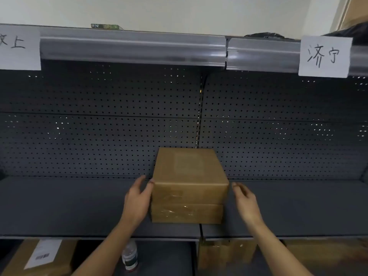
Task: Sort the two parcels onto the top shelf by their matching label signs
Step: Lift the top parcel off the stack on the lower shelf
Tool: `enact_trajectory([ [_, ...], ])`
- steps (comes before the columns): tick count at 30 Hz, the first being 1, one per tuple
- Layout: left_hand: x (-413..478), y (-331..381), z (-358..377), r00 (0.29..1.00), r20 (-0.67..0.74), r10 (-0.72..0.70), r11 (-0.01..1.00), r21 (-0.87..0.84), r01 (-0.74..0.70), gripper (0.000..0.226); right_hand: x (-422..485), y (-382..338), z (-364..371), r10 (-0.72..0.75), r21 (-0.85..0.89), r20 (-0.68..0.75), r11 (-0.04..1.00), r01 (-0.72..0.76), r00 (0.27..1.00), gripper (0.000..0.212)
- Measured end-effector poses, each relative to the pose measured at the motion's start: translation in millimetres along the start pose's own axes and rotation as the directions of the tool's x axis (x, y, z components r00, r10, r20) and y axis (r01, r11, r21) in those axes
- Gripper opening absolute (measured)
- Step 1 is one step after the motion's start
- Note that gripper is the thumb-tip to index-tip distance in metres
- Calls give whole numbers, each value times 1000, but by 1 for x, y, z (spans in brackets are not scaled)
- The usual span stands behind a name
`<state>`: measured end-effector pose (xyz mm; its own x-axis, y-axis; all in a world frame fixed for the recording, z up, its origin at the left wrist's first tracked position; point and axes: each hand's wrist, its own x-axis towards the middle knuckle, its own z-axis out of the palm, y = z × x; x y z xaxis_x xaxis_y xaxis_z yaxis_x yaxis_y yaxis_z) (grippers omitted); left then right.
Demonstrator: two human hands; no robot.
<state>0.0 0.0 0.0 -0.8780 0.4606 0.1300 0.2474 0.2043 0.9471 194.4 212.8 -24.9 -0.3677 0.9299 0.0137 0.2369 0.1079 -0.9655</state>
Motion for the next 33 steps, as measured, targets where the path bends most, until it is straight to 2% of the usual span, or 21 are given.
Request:
enact_trajectory([
  [5,32,9,25,988,116,-105,994,-19,108,83,17,-25,19,137,16,129,990,-140,982,72],
  [7,35,4,32,984,113,-135,990,-33,140,79,17,-26,25,196,17,176,979,-203,965,74],
  [10,34,2,39,988,68,-136,985,-99,142,67,16,-25,30,206,68,200,972,-224,958,73],
  [12,32,1,40,990,44,-134,980,-144,139,62,15,-26,32,191,97,201,972,-214,961,68],
  [14,32,-3,38,992,26,-127,974,-186,129,65,12,-28,32,174,121,196,972,-200,965,64],
  [17,30,-6,34,993,14,-116,959,-257,116,70,10,-32,29,104,160,176,978,-133,979,69],
  [20,23,-1,32,996,3,-95,934,-345,90,59,2,-43,25,53,260,156,961,-93,986,73],
  [25,26,-1,26,998,-18,-59,889,-456,44,59,-7,-64,19,-6,425,186,902,-75,983,66],
  [27,22,-1,23,1000,-15,-4,921,-391,-2,60,-10,-72,19,-19,443,149,895,-49,989,63],
  [28,19,-2,22,998,-18,55,951,-303,-57,61,-12,-76,19,-21,446,125,894,-37,992,63],
  [30,13,-5,20,975,-35,222,975,3,-222,64,-13,-82,22,-37,448,90,894,-7,995,65],
  [31,10,-6,19,942,-21,336,927,186,-326,67,-14,-84,23,-50,450,79,893,9,996,65],
  [33,4,-3,19,841,93,533,707,497,-503,76,-16,-88,25,-63,454,63,891,27,996,64],
])
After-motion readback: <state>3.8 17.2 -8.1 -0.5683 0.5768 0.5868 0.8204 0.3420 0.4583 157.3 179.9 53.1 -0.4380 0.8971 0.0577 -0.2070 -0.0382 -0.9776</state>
